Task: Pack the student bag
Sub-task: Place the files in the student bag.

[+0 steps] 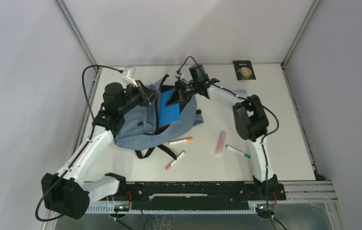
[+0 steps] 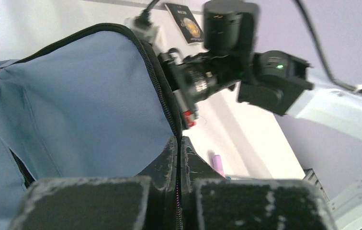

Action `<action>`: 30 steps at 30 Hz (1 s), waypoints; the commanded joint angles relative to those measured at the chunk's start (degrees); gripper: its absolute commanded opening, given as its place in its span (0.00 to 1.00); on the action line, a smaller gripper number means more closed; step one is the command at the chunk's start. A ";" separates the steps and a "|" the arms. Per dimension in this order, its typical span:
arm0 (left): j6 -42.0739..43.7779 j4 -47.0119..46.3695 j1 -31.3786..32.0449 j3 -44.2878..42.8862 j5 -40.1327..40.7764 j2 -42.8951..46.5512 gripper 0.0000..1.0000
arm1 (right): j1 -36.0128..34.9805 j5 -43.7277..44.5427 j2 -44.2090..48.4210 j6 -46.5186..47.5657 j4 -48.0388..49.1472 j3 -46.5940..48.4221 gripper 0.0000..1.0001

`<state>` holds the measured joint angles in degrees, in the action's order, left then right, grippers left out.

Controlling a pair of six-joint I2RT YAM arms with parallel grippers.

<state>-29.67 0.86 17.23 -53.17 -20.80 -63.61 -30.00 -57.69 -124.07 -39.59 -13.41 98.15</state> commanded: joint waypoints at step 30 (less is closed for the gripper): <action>-9.83 -14.11 -4.78 7.39 1.55 5.08 0.00 | -1.90 21.07 7.69 -5.96 4.77 -6.87 0.93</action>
<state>-38.65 -8.88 13.30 -46.50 -19.64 -60.20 -32.21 -38.15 -119.20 -47.81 -9.58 92.58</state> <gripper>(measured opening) 0.011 0.940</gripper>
